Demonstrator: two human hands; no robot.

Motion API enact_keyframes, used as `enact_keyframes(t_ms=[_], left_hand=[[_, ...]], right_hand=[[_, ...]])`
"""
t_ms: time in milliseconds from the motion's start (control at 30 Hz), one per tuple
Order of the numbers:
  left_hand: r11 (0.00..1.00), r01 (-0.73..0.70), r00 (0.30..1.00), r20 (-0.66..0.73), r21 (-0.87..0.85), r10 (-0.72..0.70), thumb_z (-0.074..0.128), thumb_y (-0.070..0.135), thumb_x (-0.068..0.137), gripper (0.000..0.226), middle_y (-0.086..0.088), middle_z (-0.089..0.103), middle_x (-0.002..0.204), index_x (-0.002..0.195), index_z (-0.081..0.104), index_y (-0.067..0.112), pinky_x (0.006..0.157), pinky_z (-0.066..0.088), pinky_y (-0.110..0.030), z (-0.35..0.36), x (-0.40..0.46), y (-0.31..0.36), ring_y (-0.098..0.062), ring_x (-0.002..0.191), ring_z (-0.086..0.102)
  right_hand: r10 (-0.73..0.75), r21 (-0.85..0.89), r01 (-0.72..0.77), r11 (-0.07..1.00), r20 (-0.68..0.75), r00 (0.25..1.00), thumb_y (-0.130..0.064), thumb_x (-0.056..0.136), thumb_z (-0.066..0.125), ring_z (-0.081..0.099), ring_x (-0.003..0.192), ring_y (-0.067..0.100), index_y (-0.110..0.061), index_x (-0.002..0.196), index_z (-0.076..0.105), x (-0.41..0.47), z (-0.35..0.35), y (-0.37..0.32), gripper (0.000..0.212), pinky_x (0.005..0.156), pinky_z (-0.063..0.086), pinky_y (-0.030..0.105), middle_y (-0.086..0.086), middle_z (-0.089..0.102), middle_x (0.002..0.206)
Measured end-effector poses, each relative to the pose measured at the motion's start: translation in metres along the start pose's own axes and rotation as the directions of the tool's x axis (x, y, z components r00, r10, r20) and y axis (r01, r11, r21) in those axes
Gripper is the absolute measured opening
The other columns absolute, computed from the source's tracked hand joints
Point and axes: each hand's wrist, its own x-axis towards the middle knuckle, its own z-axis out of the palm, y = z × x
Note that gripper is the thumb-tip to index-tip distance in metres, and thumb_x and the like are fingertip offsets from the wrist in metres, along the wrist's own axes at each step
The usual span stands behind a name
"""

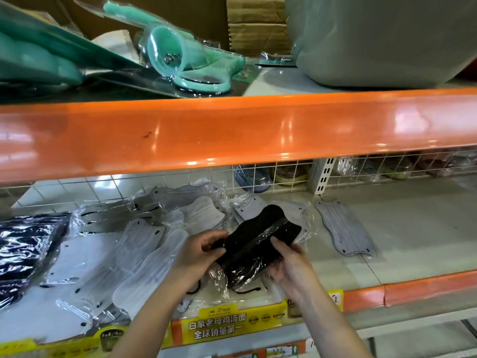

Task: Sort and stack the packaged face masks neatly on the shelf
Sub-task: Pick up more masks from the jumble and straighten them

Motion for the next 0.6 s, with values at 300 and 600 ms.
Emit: enact_keyframes(t_ms=[300, 600], left_hand=[[0.552, -0.352, 0.873, 0.052, 0.756, 0.485, 0.056, 0.056, 0.075, 0.049, 0.006, 0.068, 0.114, 0.112, 0.068, 0.025, 0.088, 0.048, -0.036, 0.009, -0.018, -0.017, -0.017, 0.105, 0.064], [0.475, -0.427, 0.785, 0.054, 0.770, 0.617, 0.082, -0.010, 0.032, 0.071, 0.004, 0.073, 0.102, 0.097, 0.076, 0.019, 0.074, 0.056, -0.035, -0.014, -0.030, -0.024, -0.018, 0.093, 0.070]], right_hand=[[-0.010, 0.101, 0.010, 0.995, -0.006, 1.000, 0.005, 0.096, 0.042, 0.072, 0.073, 0.024, 0.001, 0.112, 0.056, -0.004, 0.012, 0.030, 0.022, 0.055, 0.058, 0.032, 0.017, 0.072, 0.087], [-0.686, -0.818, 0.457, 0.351, 0.108, 0.720, 0.004, 0.083, 0.065, 0.039, 0.132, 0.031, -0.005, 0.148, 0.027, -0.009, 0.024, 0.053, 0.075, 0.097, 0.034, 0.007, 0.019, 0.034, 0.146]])
